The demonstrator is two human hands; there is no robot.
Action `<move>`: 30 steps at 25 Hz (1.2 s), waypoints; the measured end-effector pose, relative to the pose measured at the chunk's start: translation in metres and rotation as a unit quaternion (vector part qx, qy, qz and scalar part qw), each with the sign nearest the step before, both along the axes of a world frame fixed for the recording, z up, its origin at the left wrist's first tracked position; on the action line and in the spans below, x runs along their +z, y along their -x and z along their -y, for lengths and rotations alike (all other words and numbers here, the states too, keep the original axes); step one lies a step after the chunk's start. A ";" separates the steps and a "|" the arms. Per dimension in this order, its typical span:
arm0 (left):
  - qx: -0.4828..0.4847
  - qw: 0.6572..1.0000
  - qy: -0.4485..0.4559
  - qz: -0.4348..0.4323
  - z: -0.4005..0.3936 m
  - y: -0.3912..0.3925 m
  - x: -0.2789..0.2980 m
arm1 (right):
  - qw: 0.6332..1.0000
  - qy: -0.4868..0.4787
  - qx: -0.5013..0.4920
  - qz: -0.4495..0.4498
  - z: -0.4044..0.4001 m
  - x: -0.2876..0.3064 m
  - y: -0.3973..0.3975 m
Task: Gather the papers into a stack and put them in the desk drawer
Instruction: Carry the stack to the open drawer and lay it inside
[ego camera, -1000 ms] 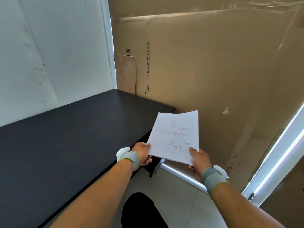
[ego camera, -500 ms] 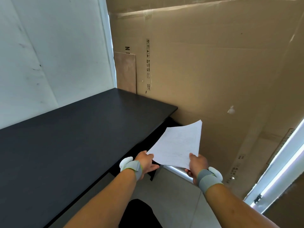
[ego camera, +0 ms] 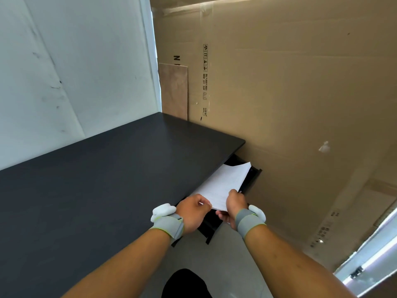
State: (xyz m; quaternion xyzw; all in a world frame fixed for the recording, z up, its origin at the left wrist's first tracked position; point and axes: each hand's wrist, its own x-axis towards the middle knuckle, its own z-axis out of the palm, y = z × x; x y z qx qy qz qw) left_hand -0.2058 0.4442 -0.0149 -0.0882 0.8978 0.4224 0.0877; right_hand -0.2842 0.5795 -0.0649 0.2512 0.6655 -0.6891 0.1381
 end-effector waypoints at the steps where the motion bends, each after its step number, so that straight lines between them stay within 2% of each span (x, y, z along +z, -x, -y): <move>1: -0.009 0.999 0.029 -0.015 0.004 0.002 0.000 | 1.000 0.000 0.007 0.003 0.005 0.000 0.003; 4: -0.051 0.992 0.111 -0.030 0.013 0.005 -0.005 | 0.999 -0.029 0.038 0.011 0.014 0.001 0.006; 9: -0.162 0.960 0.225 -0.025 0.008 0.013 -0.032 | 0.989 -0.079 0.120 0.031 0.014 -0.001 0.013; 15: -0.164 0.939 0.283 -0.101 0.005 0.011 -0.053 | 0.985 -0.117 0.126 0.008 0.012 -0.003 0.014; 19: -0.190 0.924 0.326 -0.066 0.008 0.012 -0.057 | 0.981 -0.155 0.119 -0.012 0.011 -0.006 0.011; 23: -0.223 0.891 0.394 -0.043 0.007 0.014 -0.060 | 0.950 -0.264 0.158 -0.039 0.002 -0.006 0.008; 26: -0.223 0.888 0.401 -0.035 0.006 0.012 -0.063 | 0.904 -0.367 0.196 -0.098 -0.010 -0.011 0.006; 28: -0.227 0.887 0.400 -0.028 0.004 0.010 -0.063 | 0.896 -0.383 0.167 -0.147 -0.019 -0.021 -0.001; 30: -0.240 0.885 0.397 -0.031 0.004 0.009 -0.058 | 0.923 -0.331 0.087 -0.178 -0.030 -0.037 -0.012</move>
